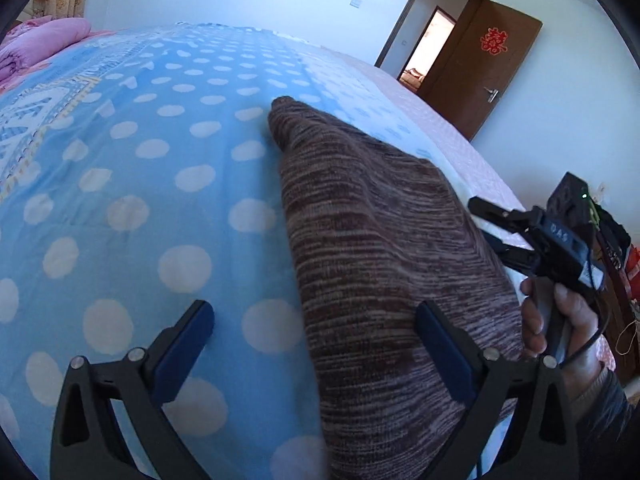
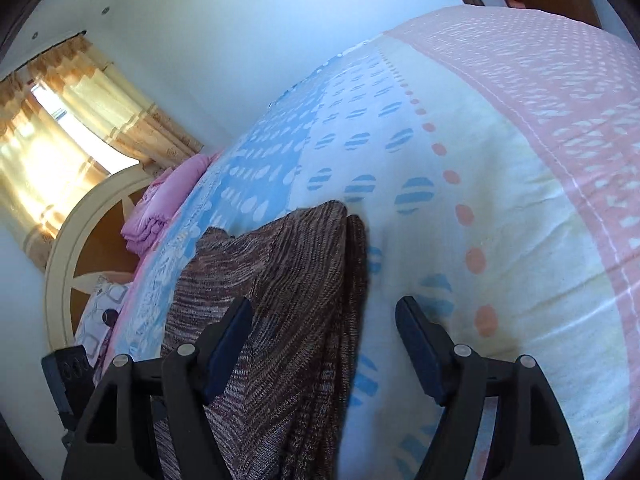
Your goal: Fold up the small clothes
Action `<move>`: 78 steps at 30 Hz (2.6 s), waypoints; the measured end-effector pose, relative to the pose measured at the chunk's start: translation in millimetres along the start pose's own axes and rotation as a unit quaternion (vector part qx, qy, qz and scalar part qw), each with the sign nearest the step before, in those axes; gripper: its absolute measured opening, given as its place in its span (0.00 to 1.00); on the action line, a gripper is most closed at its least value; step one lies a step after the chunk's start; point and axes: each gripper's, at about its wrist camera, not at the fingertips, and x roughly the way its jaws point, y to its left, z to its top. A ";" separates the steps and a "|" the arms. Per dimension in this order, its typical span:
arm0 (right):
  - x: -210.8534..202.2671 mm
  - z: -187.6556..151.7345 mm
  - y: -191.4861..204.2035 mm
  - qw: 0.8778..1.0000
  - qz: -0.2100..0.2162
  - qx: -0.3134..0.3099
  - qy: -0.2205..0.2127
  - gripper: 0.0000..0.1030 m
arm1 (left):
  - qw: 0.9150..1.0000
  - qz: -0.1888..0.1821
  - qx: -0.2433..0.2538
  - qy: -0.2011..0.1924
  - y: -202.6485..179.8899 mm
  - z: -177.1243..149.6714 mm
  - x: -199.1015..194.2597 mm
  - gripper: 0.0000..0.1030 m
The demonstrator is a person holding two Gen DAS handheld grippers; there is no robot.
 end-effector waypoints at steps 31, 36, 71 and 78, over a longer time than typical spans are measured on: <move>18.8 -5.2 24.9 0.997 -0.035 -0.069 0.024 0.20 | 0.995 0.018 0.101 0.004 -41.9 -11.5 4.8 0.41; 9.2 -8.1 39.1 0.995 -0.051 -0.080 0.009 0.16 | 0.995 0.023 0.097 0.010 -45.1 -6.4 -5.5 0.29; 33.7 -94.4 218.2 0.987 0.083 -0.134 0.041 0.15 | 0.994 0.082 0.041 -0.058 47.9 -38.7 -168.8 0.28; 50.9 -101.0 246.3 0.982 0.096 -0.150 0.057 0.15 | 0.994 0.086 0.019 -0.072 72.3 -48.9 -188.5 0.28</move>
